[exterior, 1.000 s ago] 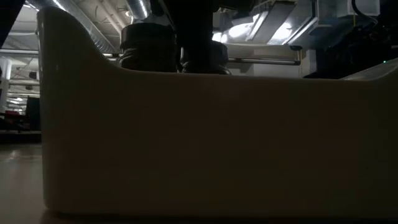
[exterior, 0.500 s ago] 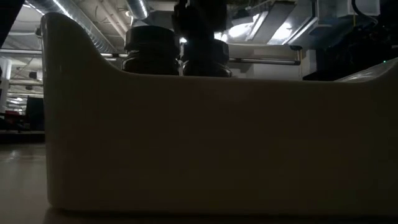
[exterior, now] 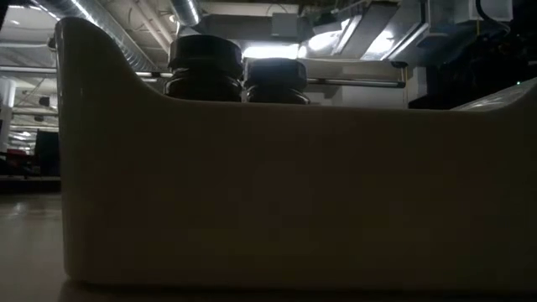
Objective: Sort spices by type
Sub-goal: Put the orange seasoning bag into the middle white bin
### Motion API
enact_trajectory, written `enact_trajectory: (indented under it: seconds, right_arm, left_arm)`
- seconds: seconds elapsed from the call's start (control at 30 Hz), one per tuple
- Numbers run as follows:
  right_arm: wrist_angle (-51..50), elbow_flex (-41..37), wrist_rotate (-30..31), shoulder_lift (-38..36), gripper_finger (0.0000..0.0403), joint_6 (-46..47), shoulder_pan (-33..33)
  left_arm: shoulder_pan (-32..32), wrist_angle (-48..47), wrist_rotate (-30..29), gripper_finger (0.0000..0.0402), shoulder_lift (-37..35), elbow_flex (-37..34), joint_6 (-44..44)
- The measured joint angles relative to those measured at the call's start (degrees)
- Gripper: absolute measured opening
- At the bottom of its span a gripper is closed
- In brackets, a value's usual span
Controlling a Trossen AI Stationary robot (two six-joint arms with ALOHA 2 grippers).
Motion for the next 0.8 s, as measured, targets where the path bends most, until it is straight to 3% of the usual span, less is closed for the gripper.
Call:
enact_trajectory:
  seconds: [0.17,0.3,0.6,0.8]
  right_arm:
    - [2.3,0.0,1.1,0.0,0.0037,-0.1,0.0]
    - [4.6,0.0,2.8,0.0,0.0037,-0.9,0.0]
    - [1.5,4.5,6.8,0.0,0.0037,-6.3,0.0]
    - [-5.8,11.8,12.8,3.4,0.0037,-9.3,0.0]
  left_arm:
    - [-2.5,0.7,-5.3,0.0252,-7.6,-8.9,-4.1]
    - [-2.5,8.2,-7.7,0.0242,-16.2,-23.0,-6.3]
    - [5.3,39.5,-4.2,0.0224,-38.4,-58.0,-2.9]
    - [10.1,67.2,-3.5,0.0223,-44.3,-74.6,3.7]
